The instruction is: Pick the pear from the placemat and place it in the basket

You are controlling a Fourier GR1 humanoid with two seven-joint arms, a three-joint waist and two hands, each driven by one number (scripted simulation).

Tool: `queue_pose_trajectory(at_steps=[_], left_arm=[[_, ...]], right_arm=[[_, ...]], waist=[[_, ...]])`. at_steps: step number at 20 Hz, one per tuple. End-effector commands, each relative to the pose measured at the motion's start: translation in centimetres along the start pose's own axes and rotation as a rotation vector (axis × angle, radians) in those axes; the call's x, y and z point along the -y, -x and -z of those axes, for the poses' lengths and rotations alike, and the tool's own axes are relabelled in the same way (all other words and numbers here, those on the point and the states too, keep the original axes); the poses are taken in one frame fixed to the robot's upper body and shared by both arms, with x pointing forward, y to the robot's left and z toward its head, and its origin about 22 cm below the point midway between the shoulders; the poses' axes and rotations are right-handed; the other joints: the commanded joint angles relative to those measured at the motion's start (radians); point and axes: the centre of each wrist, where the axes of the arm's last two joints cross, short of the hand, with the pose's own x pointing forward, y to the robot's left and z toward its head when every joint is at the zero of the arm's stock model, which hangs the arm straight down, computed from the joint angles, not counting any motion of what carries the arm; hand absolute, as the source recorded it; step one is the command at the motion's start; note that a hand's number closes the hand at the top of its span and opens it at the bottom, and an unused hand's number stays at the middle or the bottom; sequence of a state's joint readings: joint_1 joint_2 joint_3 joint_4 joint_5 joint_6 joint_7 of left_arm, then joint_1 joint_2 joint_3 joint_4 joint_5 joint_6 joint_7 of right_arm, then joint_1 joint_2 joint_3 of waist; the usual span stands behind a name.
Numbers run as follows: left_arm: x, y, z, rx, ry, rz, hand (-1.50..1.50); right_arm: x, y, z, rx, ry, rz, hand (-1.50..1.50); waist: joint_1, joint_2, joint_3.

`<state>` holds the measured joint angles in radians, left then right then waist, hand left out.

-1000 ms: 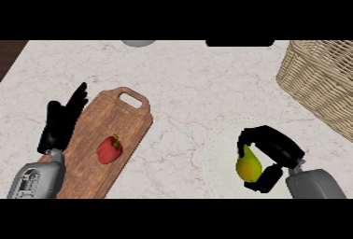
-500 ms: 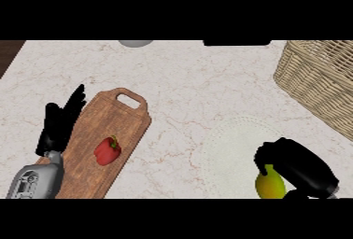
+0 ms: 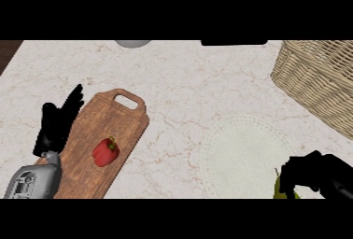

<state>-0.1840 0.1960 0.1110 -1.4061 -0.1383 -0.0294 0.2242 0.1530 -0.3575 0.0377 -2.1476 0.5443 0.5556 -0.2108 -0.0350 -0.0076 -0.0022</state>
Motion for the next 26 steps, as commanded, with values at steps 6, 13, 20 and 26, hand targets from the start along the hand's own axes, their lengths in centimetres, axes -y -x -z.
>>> queue_pose_trajectory(at_steps=[6, 13, 20, 26], left_arm=[[0.5, -0.6, 0.0, 0.010, 0.013, 0.009, 0.00], [2.0, -1.5, 0.6, 0.005, 0.026, 0.008, 0.00], [2.3, -1.0, 0.8, 0.036, 0.048, 0.012, 0.00], [2.0, -1.1, 1.0, 0.035, 0.056, 0.015, 0.00]], right_arm=[[7.7, -4.6, -2.8, 0.028, 0.239, 0.105, 1.50], [15.0, -6.1, -2.1, -0.053, 0.302, 0.137, 1.50], [23.4, -9.0, -1.5, -0.226, 0.386, -0.102, 1.50], [26.9, -7.1, -0.7, -0.421, 0.331, -0.322, 1.50]], waist=[[0.026, 0.005, -0.001], [0.032, 0.003, -0.002], [0.053, 0.011, 0.000], [0.072, 0.021, 0.002]])
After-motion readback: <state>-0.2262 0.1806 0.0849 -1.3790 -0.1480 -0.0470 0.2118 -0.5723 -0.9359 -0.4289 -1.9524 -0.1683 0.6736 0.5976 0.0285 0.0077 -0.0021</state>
